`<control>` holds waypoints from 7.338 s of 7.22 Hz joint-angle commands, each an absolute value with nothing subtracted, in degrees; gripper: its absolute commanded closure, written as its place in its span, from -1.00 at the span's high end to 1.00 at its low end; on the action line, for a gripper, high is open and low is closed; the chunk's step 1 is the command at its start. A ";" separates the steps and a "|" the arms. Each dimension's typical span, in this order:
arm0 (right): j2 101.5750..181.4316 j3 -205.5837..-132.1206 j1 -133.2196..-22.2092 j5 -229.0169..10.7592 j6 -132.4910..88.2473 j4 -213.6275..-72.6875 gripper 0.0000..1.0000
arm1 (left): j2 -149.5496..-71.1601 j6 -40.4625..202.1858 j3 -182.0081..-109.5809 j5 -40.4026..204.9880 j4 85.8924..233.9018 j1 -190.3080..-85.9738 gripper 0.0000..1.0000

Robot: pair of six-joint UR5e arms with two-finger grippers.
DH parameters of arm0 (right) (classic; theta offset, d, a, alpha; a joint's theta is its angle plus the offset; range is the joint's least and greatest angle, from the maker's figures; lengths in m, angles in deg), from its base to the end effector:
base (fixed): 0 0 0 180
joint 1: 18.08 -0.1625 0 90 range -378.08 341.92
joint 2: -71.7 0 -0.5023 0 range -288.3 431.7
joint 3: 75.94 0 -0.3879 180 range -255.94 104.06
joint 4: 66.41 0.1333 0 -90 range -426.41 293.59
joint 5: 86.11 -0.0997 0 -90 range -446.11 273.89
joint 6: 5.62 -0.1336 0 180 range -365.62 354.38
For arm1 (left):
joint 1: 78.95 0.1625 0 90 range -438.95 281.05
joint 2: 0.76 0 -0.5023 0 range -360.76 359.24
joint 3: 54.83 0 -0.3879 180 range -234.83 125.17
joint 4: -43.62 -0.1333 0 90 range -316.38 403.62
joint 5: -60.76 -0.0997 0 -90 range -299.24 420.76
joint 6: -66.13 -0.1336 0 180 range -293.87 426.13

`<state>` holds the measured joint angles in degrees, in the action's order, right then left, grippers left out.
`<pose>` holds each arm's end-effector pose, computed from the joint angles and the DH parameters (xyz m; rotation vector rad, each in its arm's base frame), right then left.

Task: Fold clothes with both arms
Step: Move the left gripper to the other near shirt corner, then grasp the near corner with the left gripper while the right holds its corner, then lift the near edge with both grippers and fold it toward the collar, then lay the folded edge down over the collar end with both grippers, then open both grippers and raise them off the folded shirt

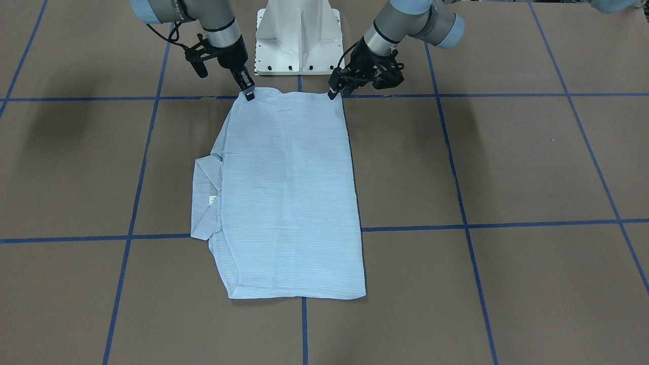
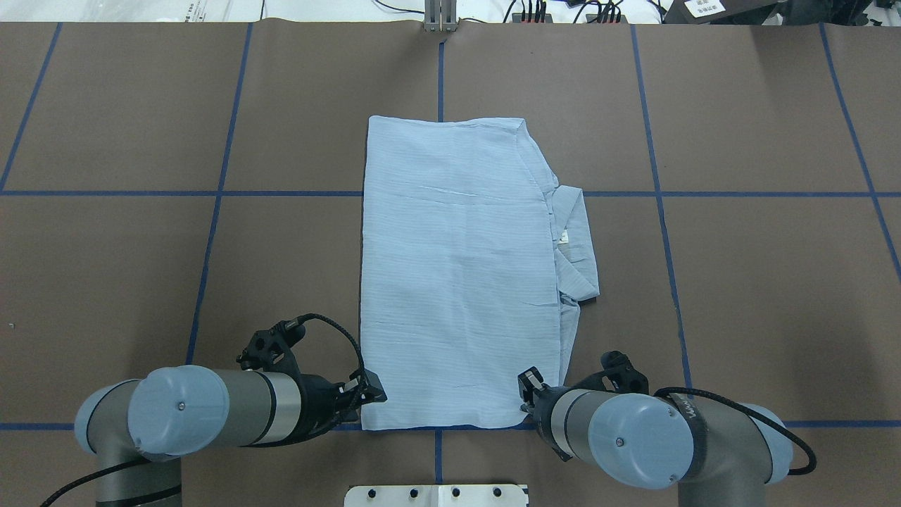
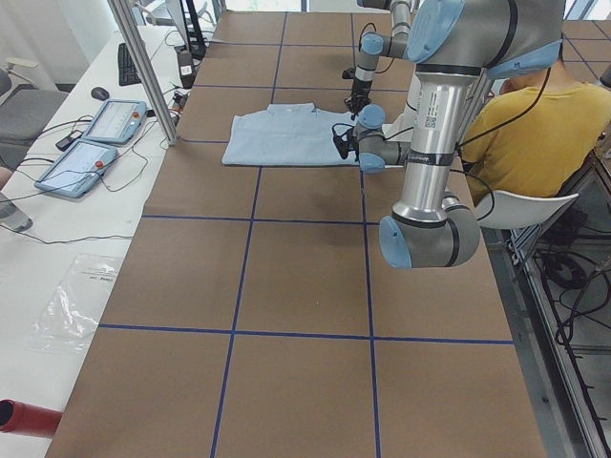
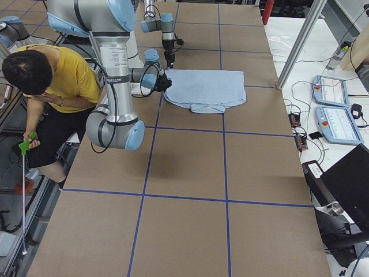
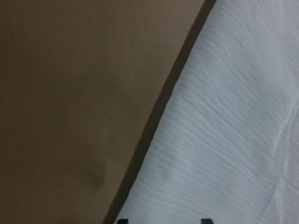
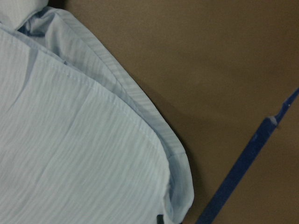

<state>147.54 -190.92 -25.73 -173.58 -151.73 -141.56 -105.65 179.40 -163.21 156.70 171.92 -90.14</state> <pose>-0.5665 -0.2165 0.4025 -0.3676 -0.9216 1.0463 0.5762 -0.2358 0.3826 -0.2229 1.2441 -0.4556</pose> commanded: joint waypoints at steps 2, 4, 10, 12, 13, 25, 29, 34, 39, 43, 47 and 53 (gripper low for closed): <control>147.55 -190.99 -25.73 -173.65 -151.70 -141.56 -1.00 | -105.70 179.07 -162.32 156.56 170.45 -88.53 0.21; 147.63 -190.99 -25.82 -173.65 -151.70 -141.56 -1.00 | -105.79 178.72 -161.96 156.47 169.74 -88.53 0.21; 147.72 -191.08 -25.82 -173.56 -151.70 -141.56 -1.00 | -106.40 178.81 -161.17 155.24 169.74 -88.53 -0.96; 147.81 -191.17 -25.82 -173.56 -151.70 -141.56 -1.00 | -106.49 178.89 -161.70 155.33 169.74 -88.53 -1.00; 147.81 -191.17 -25.82 -173.56 -151.70 -141.56 -1.00 | -106.67 179.33 -161.87 155.42 169.74 -88.53 -1.00; 125.87 -173.57 -55.26 -190.17 -133.44 -148.15 -1.00 | -122.30 168.97 -151.97 162.10 163.41 -117.69 -1.00; 116.80 -152.90 -61.32 -195.53 -125.59 -141.68 -1.00 | -131.96 169.49 -132.75 161.84 174.62 -119.98 -1.00; 108.44 -135.73 -64.05 -195.01 -124.80 -131.82 -1.00 | -137.08 167.83 -119.17 161.57 181.34 -122.89 -1.00; 104.57 -127.81 -64.05 -193.34 -124.71 -126.89 -1.00 | -137.08 165.73 -115.30 159.46 184.86 -122.89 -1.00; 105.18 -127.27 -66.06 -193.50 -116.31 -126.88 1.00 | -137.25 164.22 -114.41 158.49 184.77 -124.47 0.08; 113.15 -131.03 -72.47 -199.21 -95.51 -126.97 1.00 | -133.68 151.89 -116.85 163.66 185.03 -127.72 0.06; 134.07 -141.30 -88.48 -218.37 -46.28 -128.02 1.00 | -103.13 104.19 -137.24 187.46 184.07 -145.70 0.05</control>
<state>130.21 -138.56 -86.35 -215.65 -54.45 -127.78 -110.24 115.29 -134.24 182.17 184.20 -140.33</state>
